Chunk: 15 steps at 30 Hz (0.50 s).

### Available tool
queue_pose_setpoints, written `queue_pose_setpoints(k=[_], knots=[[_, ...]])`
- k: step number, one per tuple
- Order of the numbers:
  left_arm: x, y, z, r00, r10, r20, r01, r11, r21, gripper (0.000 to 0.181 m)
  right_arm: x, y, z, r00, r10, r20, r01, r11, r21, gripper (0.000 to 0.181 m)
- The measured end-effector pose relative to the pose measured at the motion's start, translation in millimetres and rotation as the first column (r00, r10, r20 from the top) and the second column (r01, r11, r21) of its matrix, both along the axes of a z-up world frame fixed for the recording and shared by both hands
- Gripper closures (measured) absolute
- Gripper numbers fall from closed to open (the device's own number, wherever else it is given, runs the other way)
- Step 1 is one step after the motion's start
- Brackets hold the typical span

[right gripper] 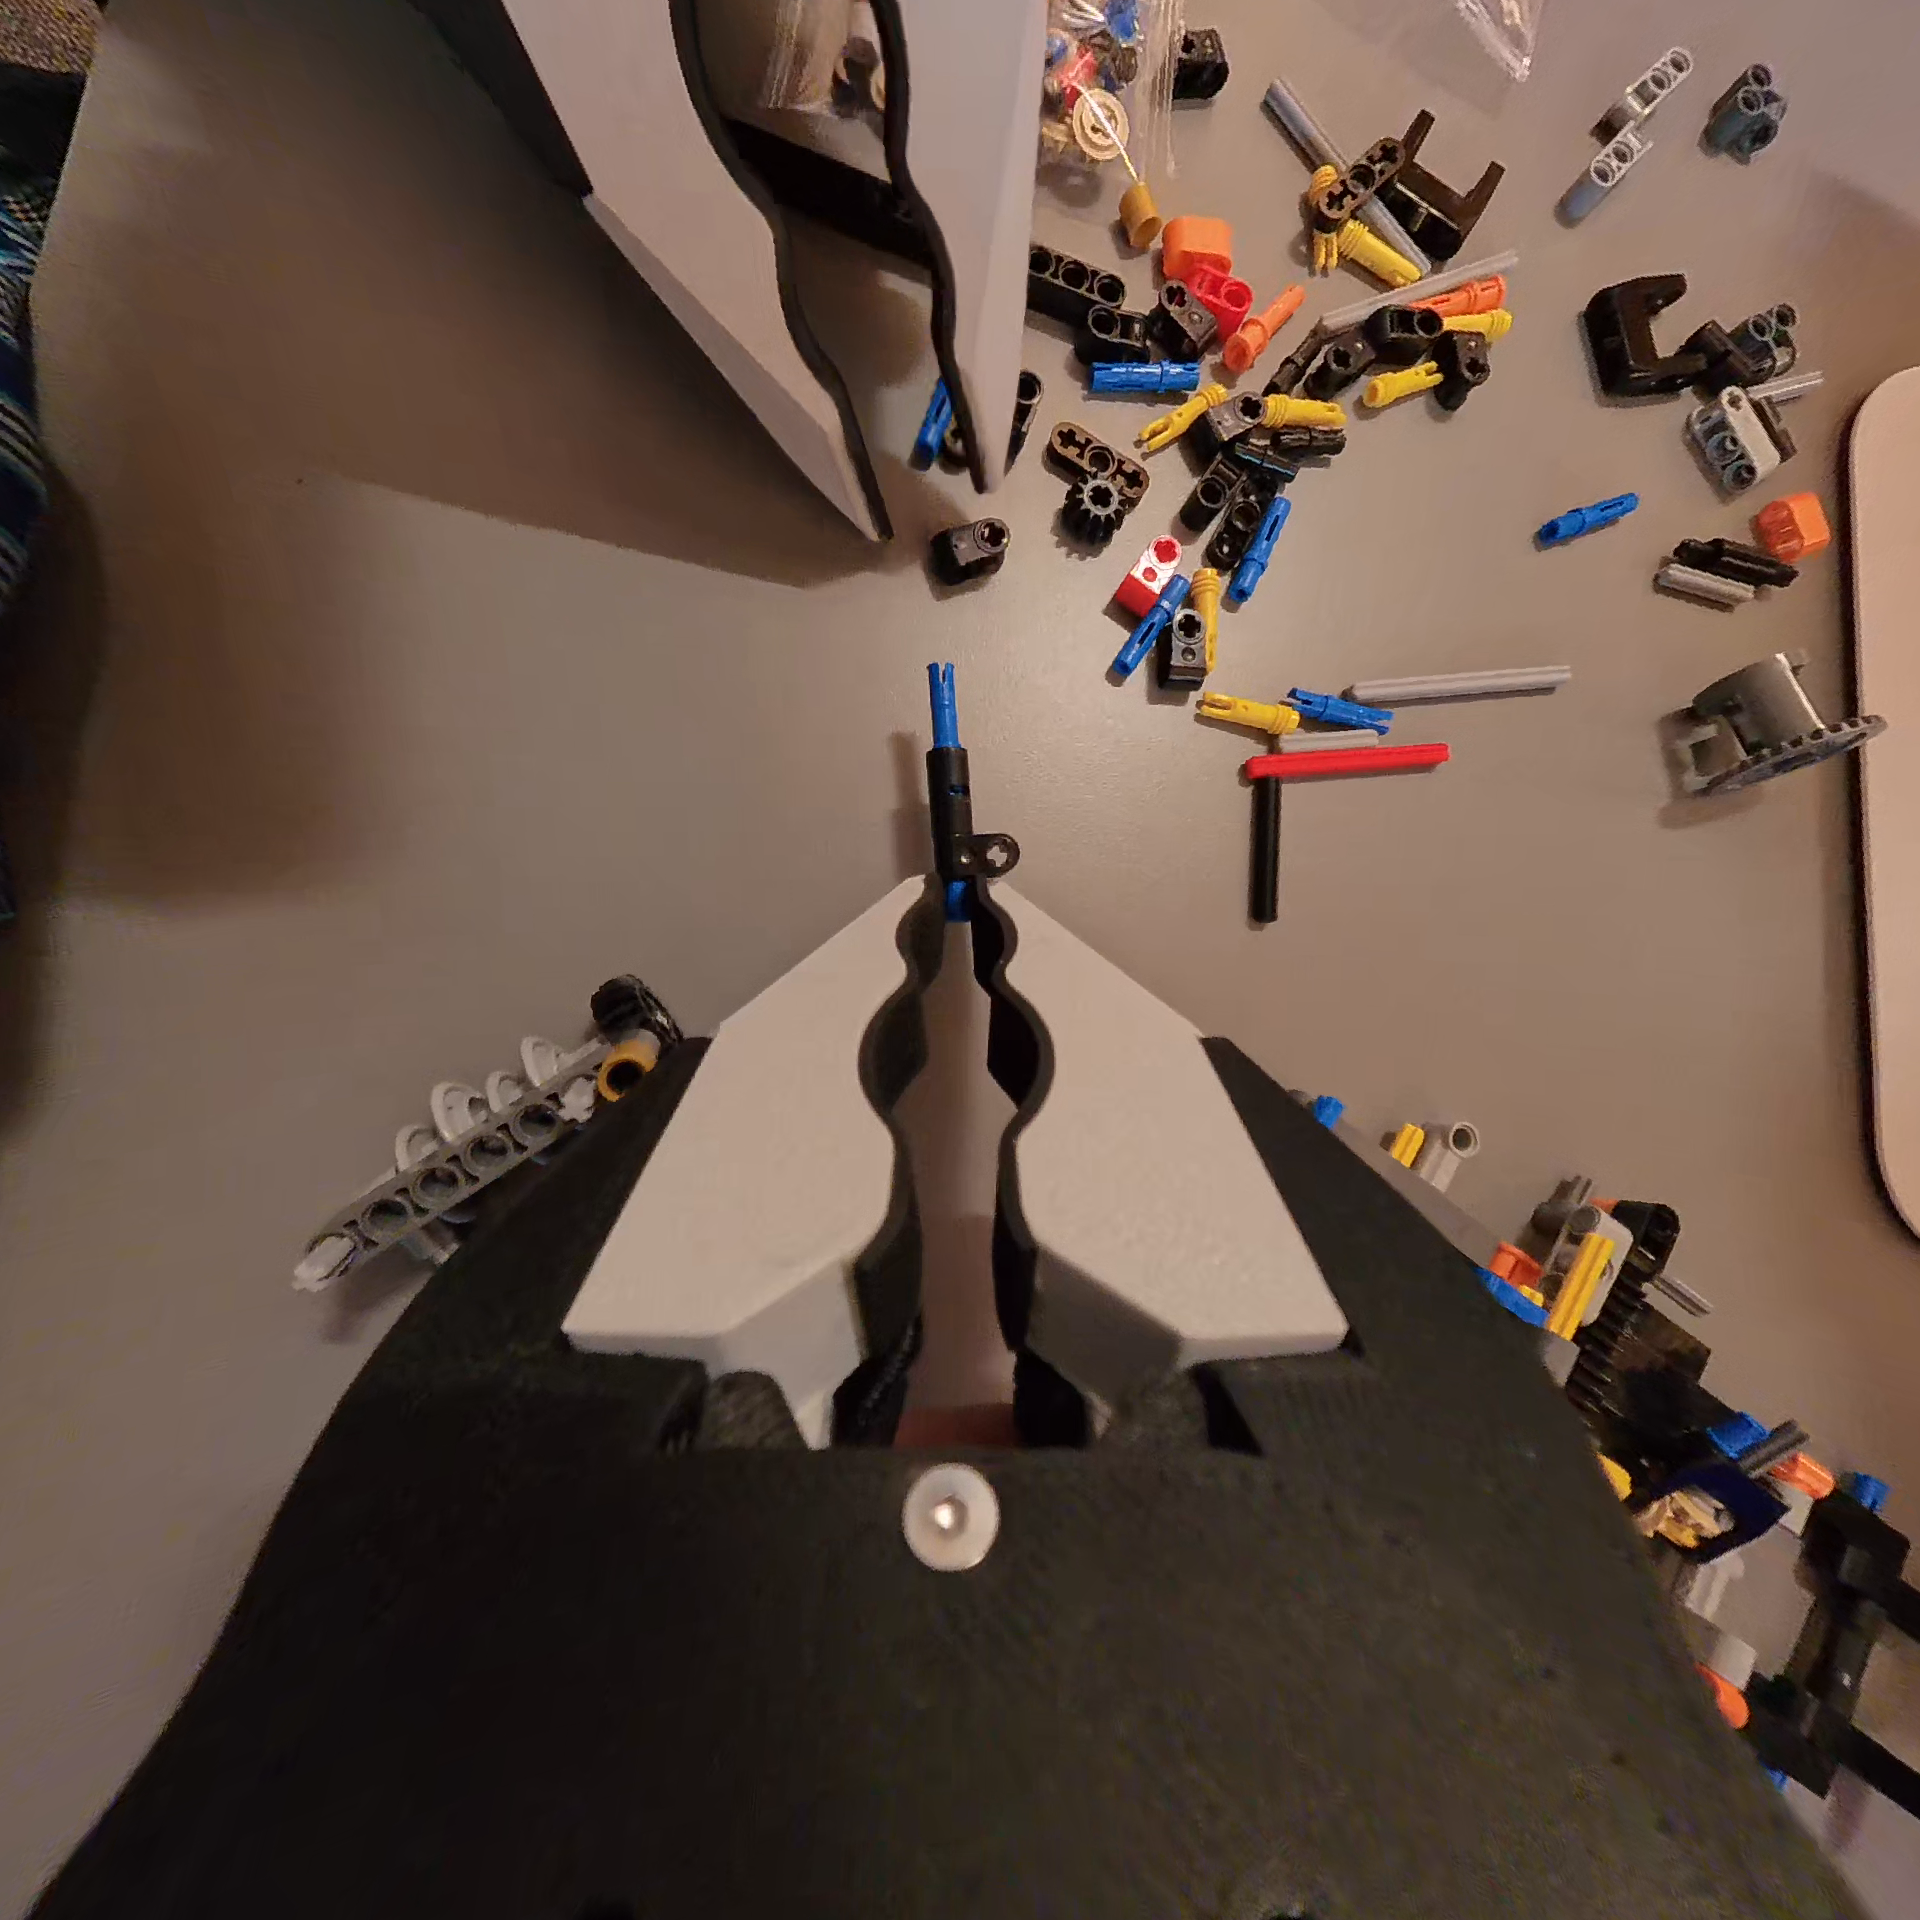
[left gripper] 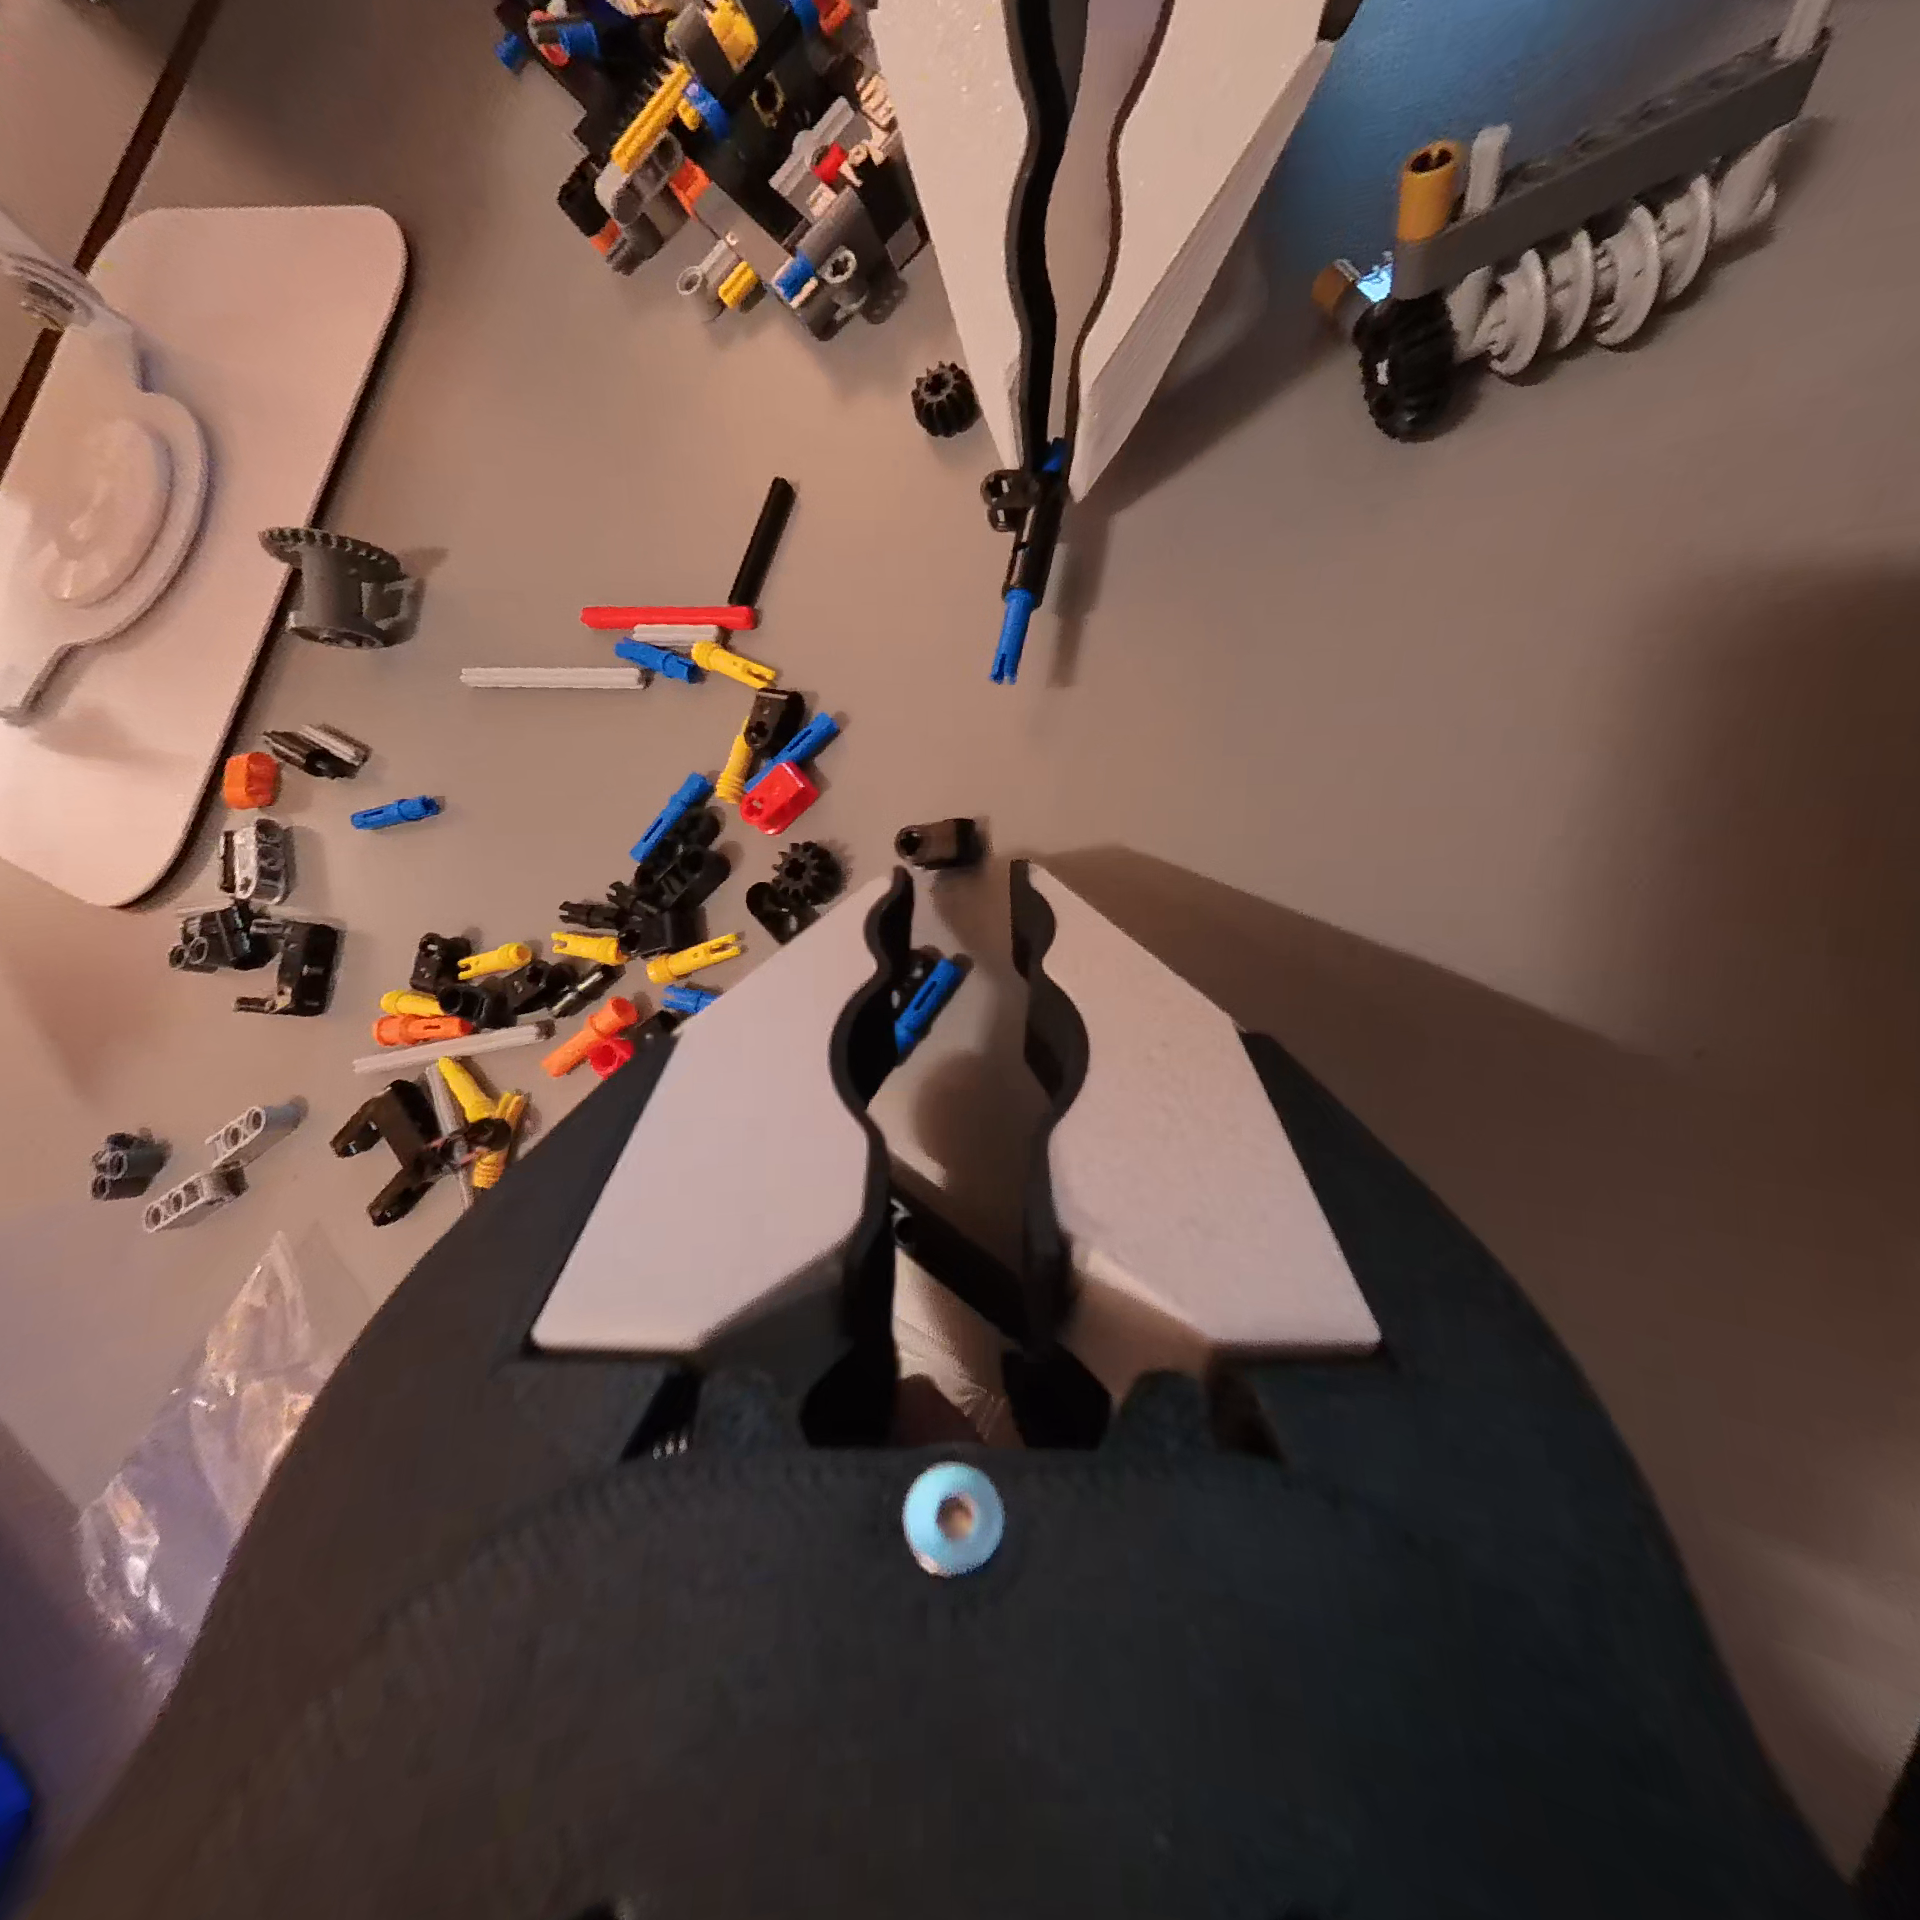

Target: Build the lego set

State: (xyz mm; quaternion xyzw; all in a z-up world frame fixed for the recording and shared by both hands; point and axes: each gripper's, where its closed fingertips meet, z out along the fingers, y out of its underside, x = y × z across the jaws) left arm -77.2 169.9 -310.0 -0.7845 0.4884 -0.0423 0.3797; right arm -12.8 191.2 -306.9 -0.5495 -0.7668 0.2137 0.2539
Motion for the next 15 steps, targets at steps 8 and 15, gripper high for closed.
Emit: queue_pose_setpoints(k=[8, 15], knots=[[1.8, 8.2, -0.4, 1.000, 0.012, -0.015, -0.012, 1.000, -0.002, 0.160, -2.1, 1.0, -0.2, 1.000, -0.001, 0.001, 0.001, 1.000, 0.004, 0.179], [6.5, 9.5, -2.8, 1.000, 0.006, 0.002, -0.006, 0.999, -0.050, 0.168, -7.9, 1.8, -0.8, 1.000, 0.010, 0.023, -0.010, 1.000, 0.022, 0.179]])
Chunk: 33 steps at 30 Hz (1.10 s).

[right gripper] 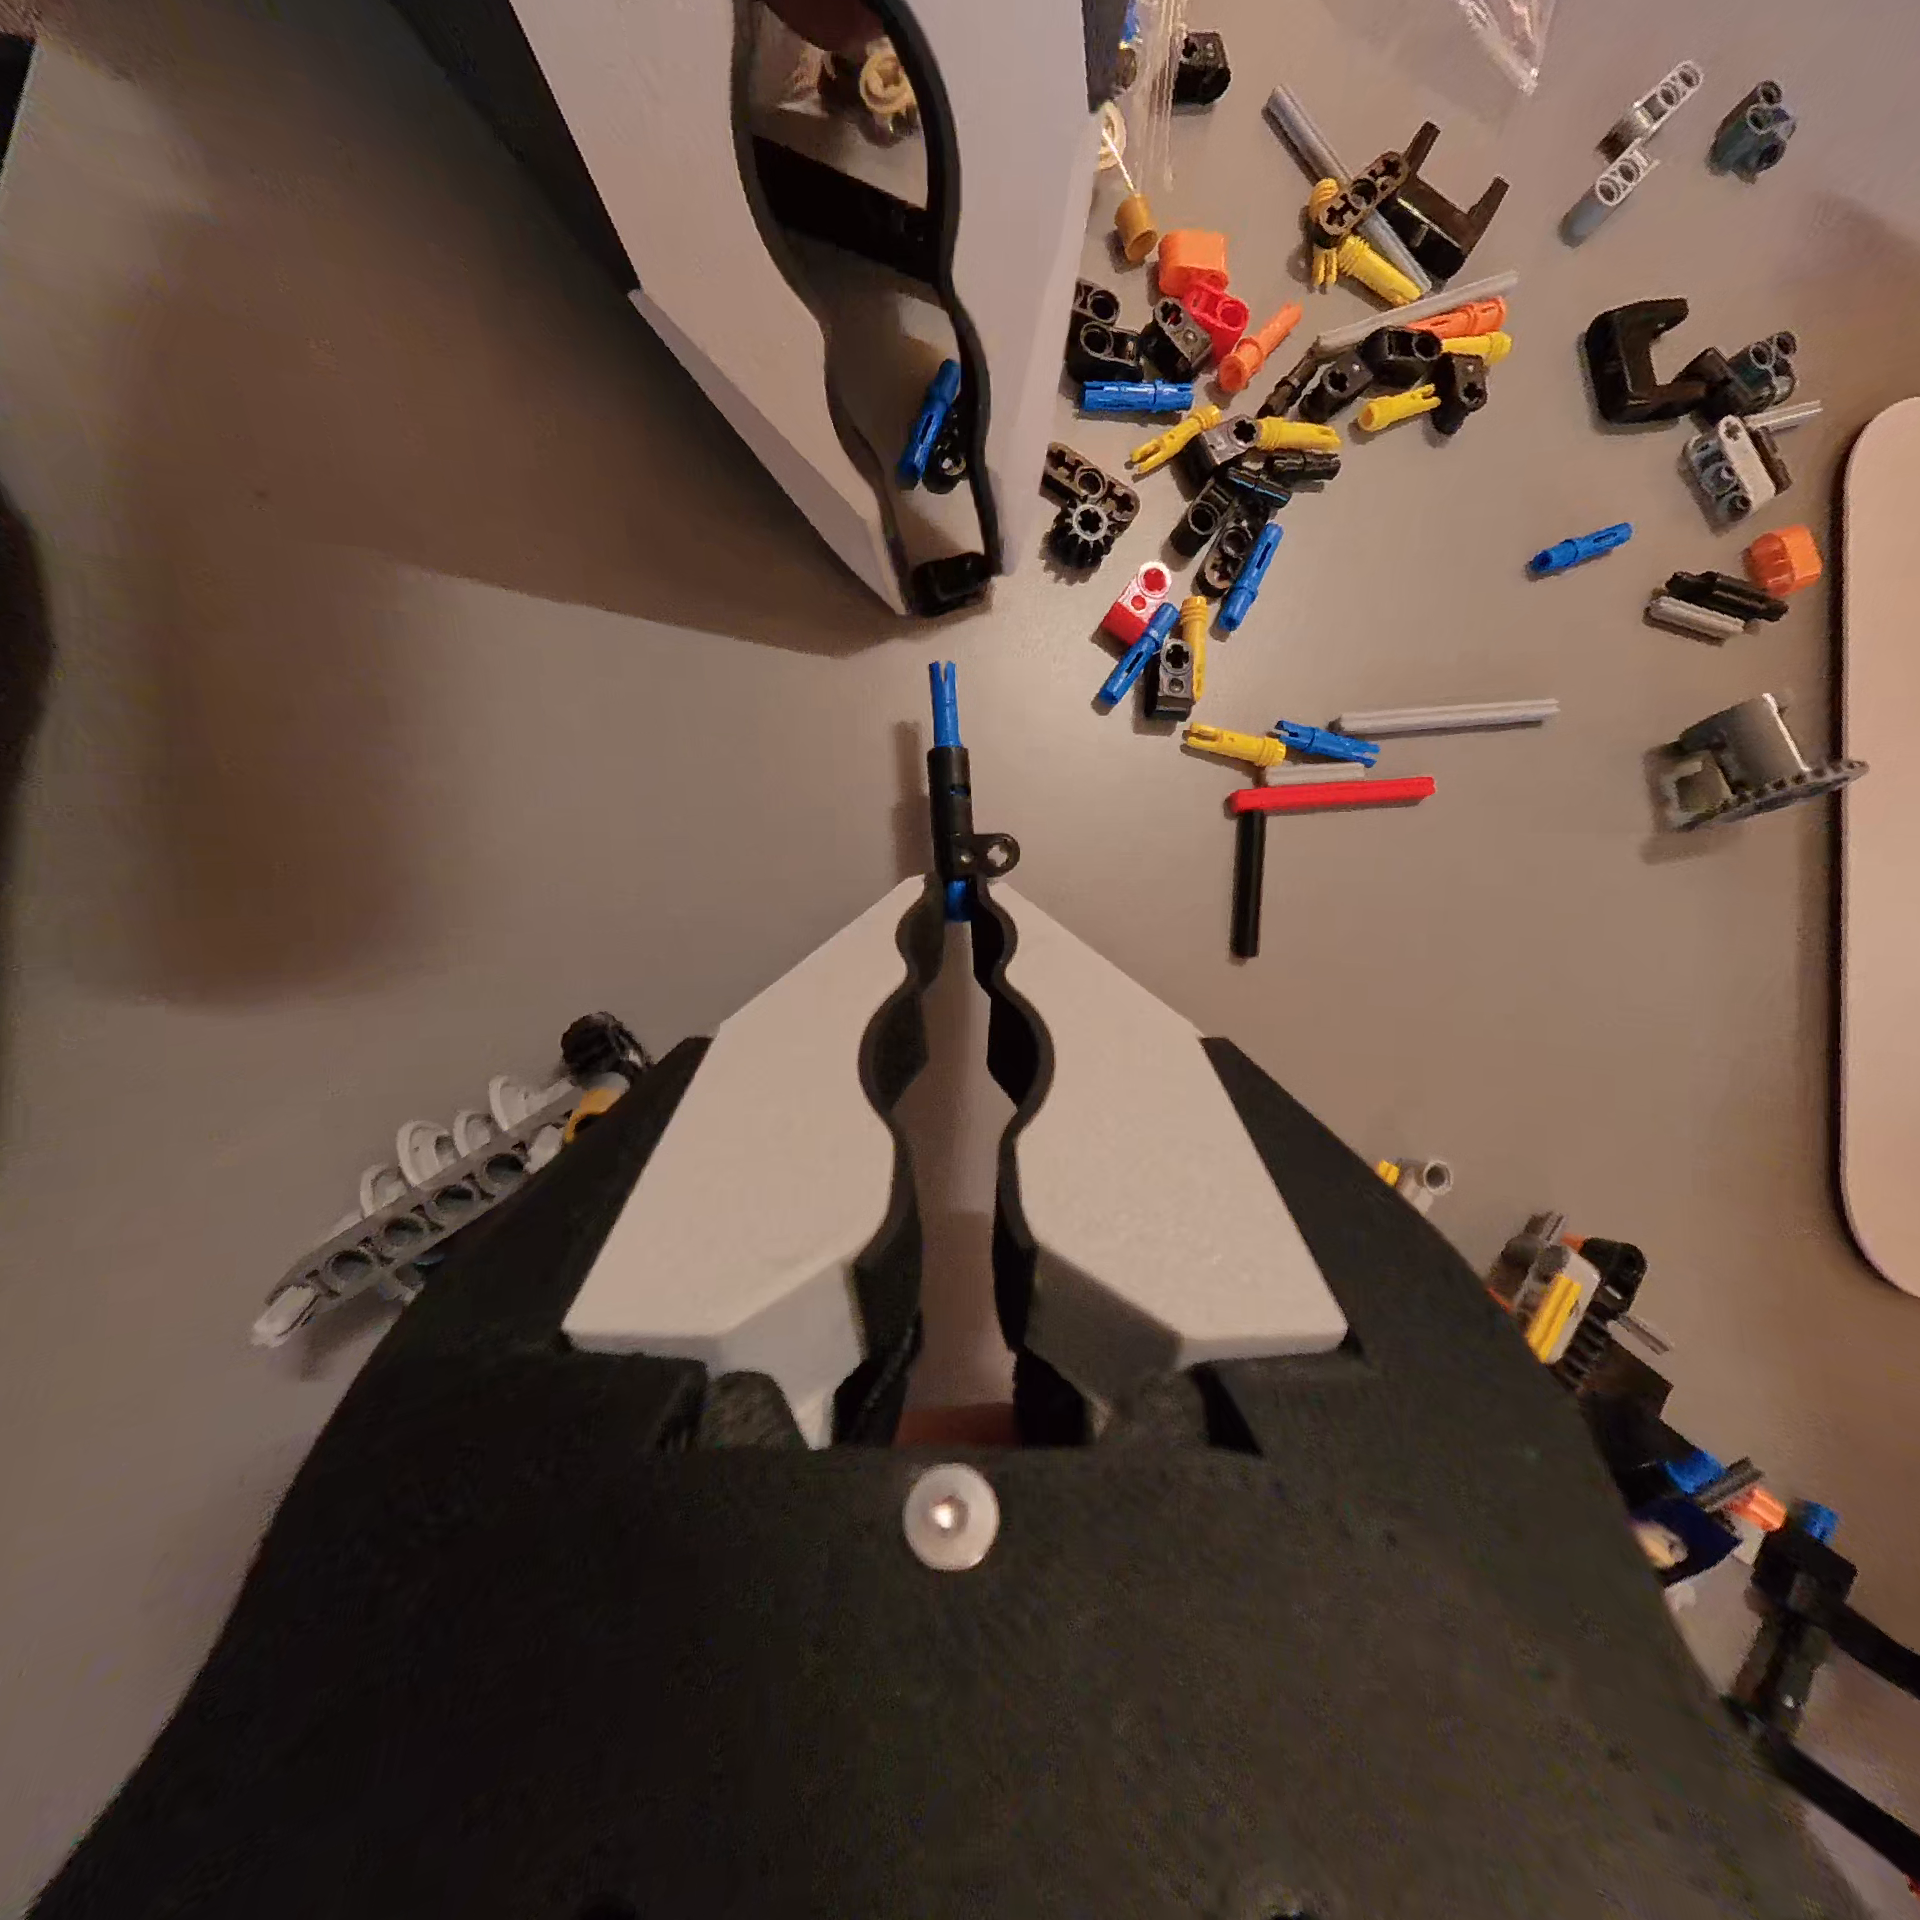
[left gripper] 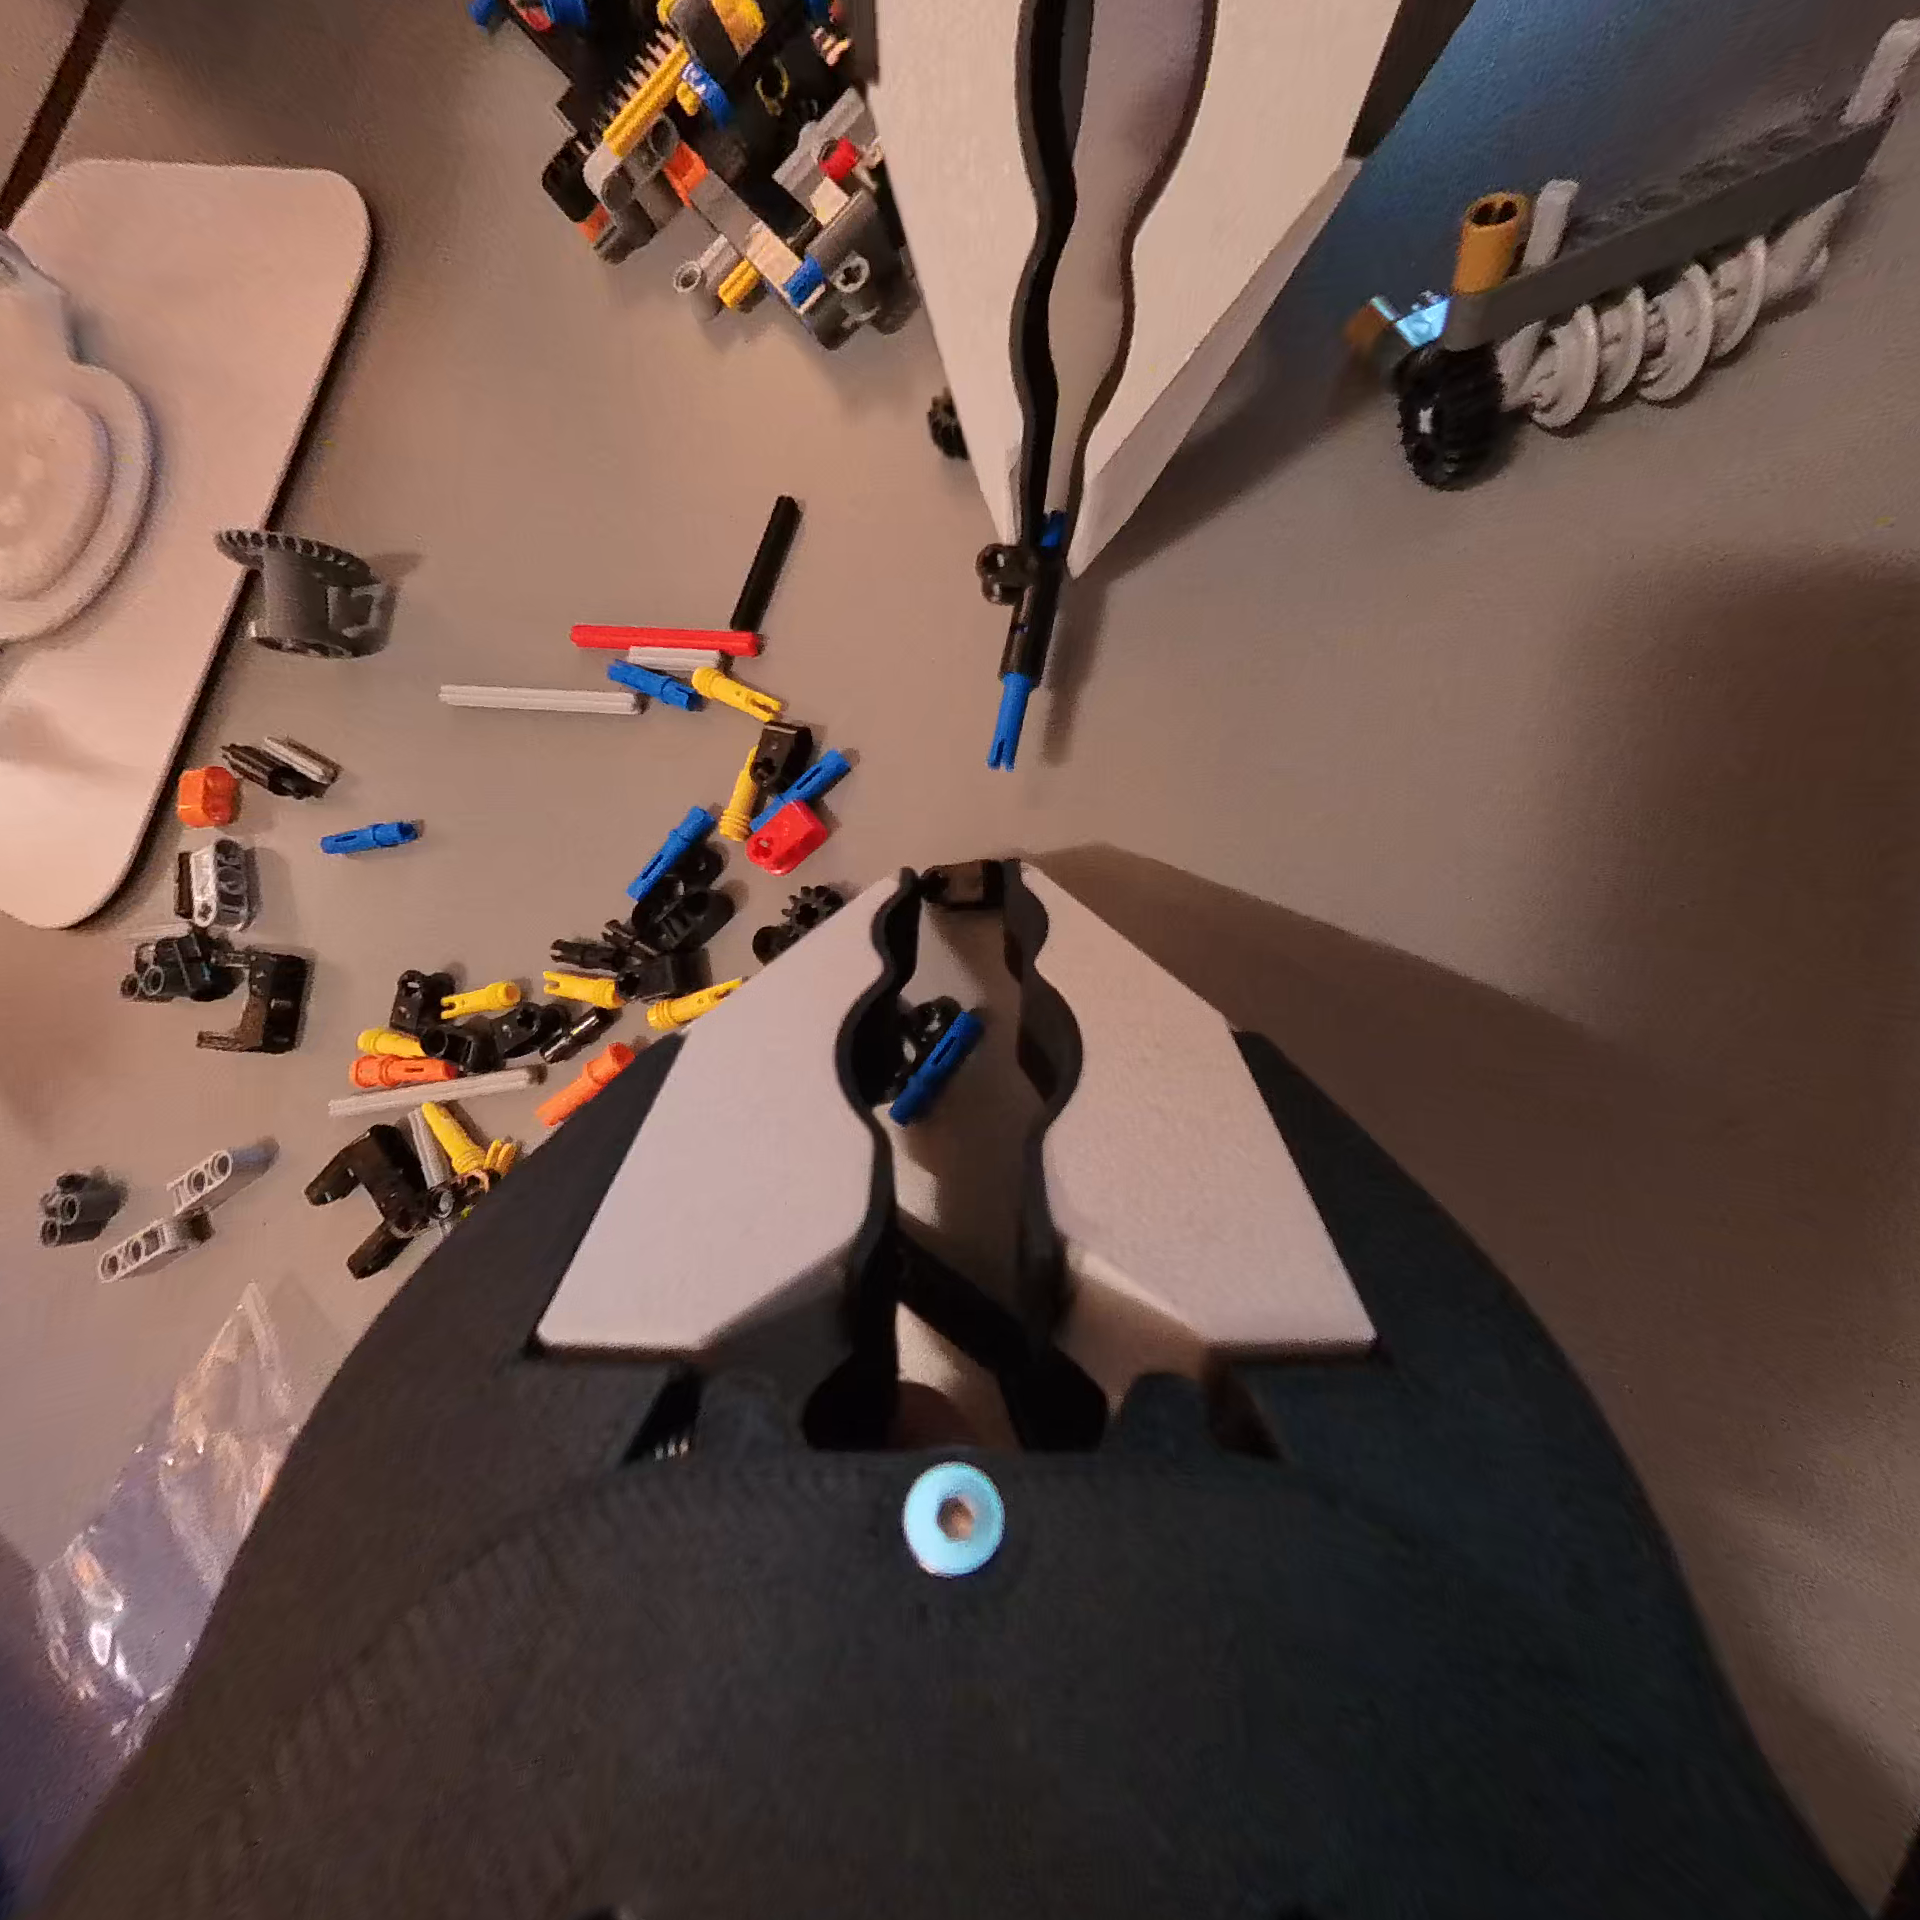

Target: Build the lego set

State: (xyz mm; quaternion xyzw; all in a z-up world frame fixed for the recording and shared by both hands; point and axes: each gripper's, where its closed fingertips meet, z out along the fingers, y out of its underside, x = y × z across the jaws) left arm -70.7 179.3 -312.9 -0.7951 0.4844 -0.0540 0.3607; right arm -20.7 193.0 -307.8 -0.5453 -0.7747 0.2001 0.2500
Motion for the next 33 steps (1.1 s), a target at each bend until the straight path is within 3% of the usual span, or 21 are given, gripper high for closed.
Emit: queue_pose_setpoints(k=[20, 33], knots=[[3, 0, 0, 0.997, -0.021, 0.071, 0.020, 1.000, 0.018, 0.168, -13, 1, -8, 0.963, 0.127, 0.240, -0.140, 0.989, 0.041, 0.180], [1, -1, -1, 0.994, -0.025, 0.109, 0.024, 1.000, 0.010, 0.168, -16, 0, -8, 0.976, 0.147, 0.160, -0.150, 0.989, 0.009, 0.180]])
